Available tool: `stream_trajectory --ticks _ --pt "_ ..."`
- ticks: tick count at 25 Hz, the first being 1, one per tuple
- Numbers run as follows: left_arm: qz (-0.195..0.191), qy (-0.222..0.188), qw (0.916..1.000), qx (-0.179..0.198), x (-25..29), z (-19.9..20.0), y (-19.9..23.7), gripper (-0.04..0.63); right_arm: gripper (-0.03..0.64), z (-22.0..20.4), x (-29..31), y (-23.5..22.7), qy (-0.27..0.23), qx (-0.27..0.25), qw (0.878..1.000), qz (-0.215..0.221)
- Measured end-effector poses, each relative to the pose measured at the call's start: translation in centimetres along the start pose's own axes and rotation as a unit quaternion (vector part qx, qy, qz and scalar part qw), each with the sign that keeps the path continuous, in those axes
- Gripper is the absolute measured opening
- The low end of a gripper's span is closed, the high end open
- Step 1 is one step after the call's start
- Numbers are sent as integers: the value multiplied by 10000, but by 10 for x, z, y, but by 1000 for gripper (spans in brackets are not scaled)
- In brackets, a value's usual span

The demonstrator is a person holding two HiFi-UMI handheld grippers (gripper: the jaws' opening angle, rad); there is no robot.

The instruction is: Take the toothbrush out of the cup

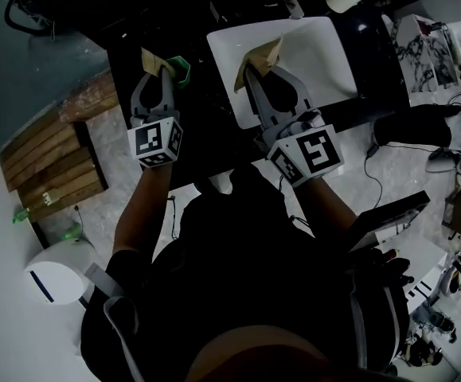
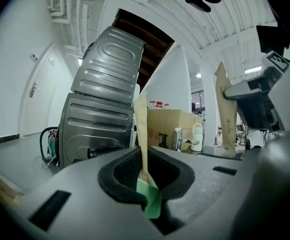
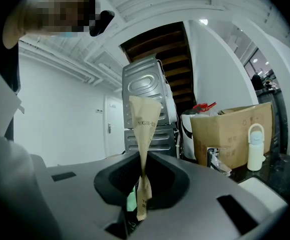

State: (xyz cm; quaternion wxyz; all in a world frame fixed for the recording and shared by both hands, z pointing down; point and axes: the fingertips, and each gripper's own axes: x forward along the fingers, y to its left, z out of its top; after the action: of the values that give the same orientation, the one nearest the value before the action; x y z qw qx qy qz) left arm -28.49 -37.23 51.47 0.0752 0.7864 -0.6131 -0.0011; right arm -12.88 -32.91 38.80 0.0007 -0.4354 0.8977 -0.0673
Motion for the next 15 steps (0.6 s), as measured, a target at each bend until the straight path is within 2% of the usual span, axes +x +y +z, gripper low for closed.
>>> stream_trajectory --ticks 4,6,12,15 --pt "245 26 9993 291 -7 1 5 28 40 -1 -5 1 6 -11 10000 -12" --pt "225 38 9991 355 -7 1 4 28 40 -1 -7 0 -8 -20 10000 -26" --pt "226 134 9995 196 -6 -1 6 32 40 7 -12 5 -67 -2 10000 -1" --pt "213 227 9995 94 -9 -3 7 90 40 11 -15 7 -101 -33 9999 4"
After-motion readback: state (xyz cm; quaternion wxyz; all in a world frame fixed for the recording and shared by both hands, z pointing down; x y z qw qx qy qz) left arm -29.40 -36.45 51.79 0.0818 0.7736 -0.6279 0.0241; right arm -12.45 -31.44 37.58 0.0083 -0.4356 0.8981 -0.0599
